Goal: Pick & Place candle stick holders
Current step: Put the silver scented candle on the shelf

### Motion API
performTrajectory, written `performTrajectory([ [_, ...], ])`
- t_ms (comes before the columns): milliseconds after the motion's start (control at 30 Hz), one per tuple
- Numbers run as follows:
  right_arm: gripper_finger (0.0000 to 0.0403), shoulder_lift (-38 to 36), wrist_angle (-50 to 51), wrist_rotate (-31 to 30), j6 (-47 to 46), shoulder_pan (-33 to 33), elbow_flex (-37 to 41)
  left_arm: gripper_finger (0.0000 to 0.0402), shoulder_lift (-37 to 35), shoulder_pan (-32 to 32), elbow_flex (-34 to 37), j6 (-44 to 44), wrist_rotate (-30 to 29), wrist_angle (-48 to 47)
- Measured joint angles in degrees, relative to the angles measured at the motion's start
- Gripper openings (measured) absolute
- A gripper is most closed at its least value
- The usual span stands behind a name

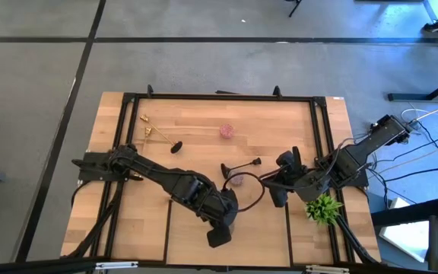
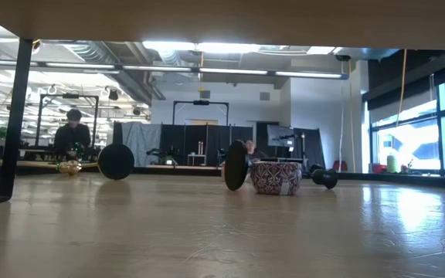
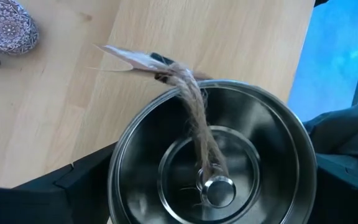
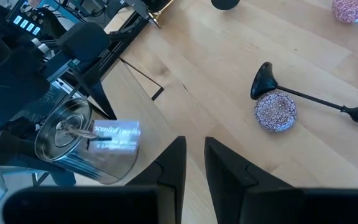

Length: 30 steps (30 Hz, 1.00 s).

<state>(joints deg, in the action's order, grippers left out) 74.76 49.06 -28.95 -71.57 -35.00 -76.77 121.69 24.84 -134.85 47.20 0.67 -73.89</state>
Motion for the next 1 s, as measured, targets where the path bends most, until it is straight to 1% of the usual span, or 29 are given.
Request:
performTrajectory([
  [333,0.0062,0.0,0.0,0.0,0.0,0.0,0.0,0.0386,0.0,-0.1,0.0,-0.1,0.8,0.0],
  [567,0.0062,0.0,0.0,0.0,0.0,0.0,0.0,0.0387,0.0,-0.2,0.0,-2.2,0.7,0.3],
  [733,0.0062,0.0,0.0,0.0,0.0,0.0,0.0,0.0398,0.0,-0.2,0.0,-2.5,-0.4,0.4],
  [1000,0.0062,0.0,0.0,0.0,0.0,0.0,0.0,0.0400,0.0,-0.2,0.0,-2.7,-3.2,0.5],
])
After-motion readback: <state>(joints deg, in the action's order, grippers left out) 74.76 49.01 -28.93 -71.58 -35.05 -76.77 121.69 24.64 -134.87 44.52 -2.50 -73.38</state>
